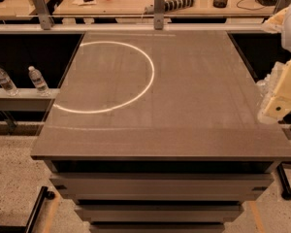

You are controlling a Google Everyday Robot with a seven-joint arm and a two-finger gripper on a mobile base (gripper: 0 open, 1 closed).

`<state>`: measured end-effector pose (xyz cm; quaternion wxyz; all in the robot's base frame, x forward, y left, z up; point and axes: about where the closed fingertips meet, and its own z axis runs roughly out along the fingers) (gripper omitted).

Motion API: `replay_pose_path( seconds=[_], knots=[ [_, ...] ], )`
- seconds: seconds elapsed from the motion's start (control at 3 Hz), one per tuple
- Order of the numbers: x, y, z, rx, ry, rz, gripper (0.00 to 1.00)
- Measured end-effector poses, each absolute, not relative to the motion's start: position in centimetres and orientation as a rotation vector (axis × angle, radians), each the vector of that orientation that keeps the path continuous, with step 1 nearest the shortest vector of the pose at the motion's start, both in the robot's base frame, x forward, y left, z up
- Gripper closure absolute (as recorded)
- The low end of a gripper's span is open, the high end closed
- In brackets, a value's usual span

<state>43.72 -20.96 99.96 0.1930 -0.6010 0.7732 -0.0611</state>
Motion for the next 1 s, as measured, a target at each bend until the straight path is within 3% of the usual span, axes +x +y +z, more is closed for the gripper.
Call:
replay_pose_path(
  seconds=[1.0],
  knots=[
    [47.9,-20.3,99.8,-1.551,2.094,-0.129,0.0]
  ],
)
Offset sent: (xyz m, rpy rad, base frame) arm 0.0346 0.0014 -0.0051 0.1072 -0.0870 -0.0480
